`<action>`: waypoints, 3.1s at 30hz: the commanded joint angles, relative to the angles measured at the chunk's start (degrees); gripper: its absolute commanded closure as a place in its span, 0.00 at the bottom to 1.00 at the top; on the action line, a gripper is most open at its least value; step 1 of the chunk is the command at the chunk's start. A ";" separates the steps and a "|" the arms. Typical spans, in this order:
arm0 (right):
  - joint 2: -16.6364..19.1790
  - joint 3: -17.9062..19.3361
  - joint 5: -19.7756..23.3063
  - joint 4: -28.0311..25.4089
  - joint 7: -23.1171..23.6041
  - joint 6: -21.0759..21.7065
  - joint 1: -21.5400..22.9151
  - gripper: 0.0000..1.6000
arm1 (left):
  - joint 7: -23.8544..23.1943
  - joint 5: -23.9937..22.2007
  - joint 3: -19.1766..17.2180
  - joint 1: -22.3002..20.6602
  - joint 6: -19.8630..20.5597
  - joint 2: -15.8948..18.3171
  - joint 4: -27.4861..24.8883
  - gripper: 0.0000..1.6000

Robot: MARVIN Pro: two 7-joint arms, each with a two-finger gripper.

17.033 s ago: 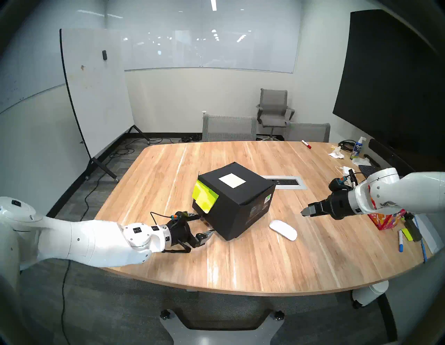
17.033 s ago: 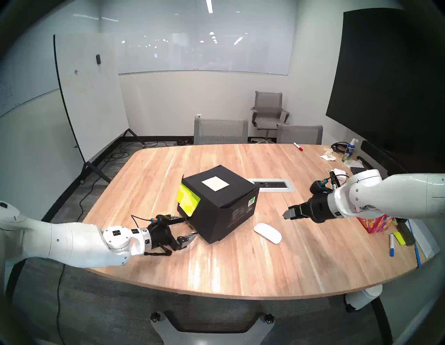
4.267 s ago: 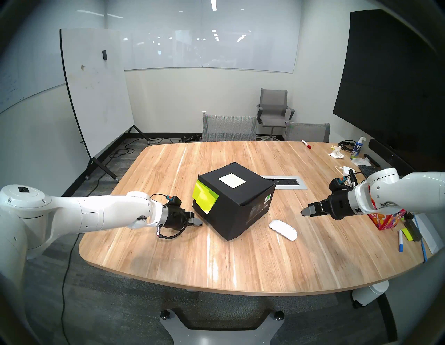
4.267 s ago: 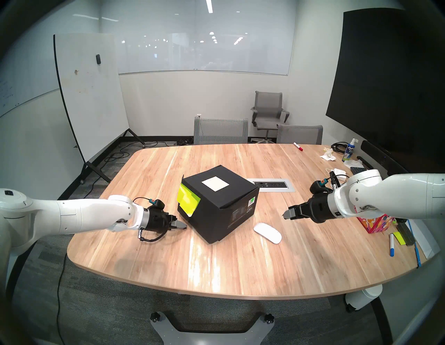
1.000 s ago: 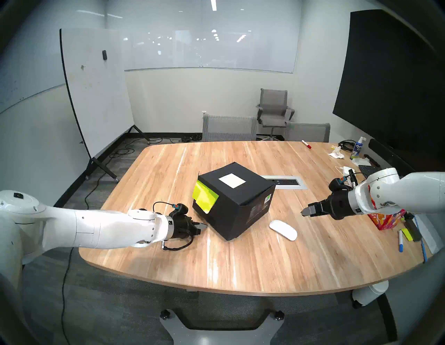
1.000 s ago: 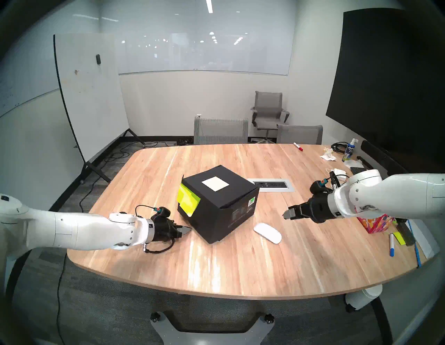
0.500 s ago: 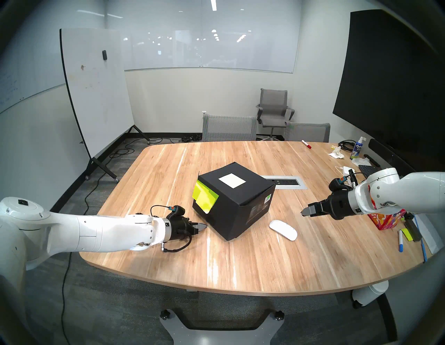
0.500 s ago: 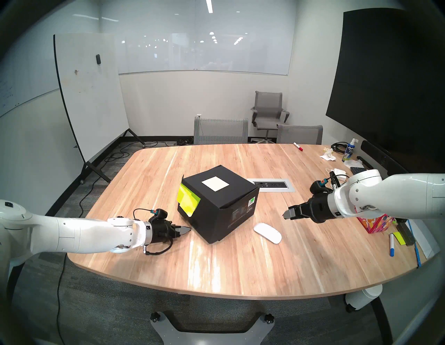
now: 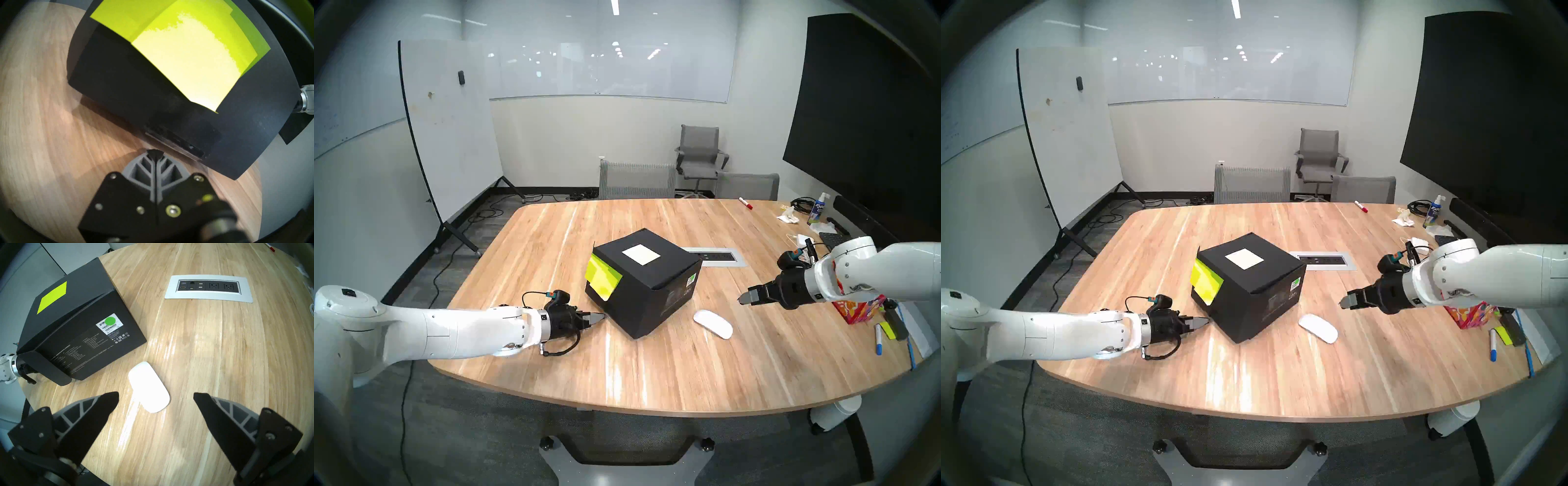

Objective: Open the box and place the mouse inside

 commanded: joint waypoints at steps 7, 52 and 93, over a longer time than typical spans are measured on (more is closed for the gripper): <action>-0.05 0.42 -0.12 -0.14 -0.13 -0.04 0.80 0.00 | -0.93 -0.83 -1.07 -0.50 -1.02 0.56 -1.20 1.00; -0.05 0.42 -0.12 -0.14 -0.13 -0.04 0.80 0.00 | 1.92 5.22 0.59 -2.15 -1.20 3.51 -5.60 1.00; -0.05 0.42 -0.12 -0.14 -0.13 -0.04 0.80 0.00 | 7.55 3.08 -1.83 0.79 -6.35 -1.03 -2.15 1.00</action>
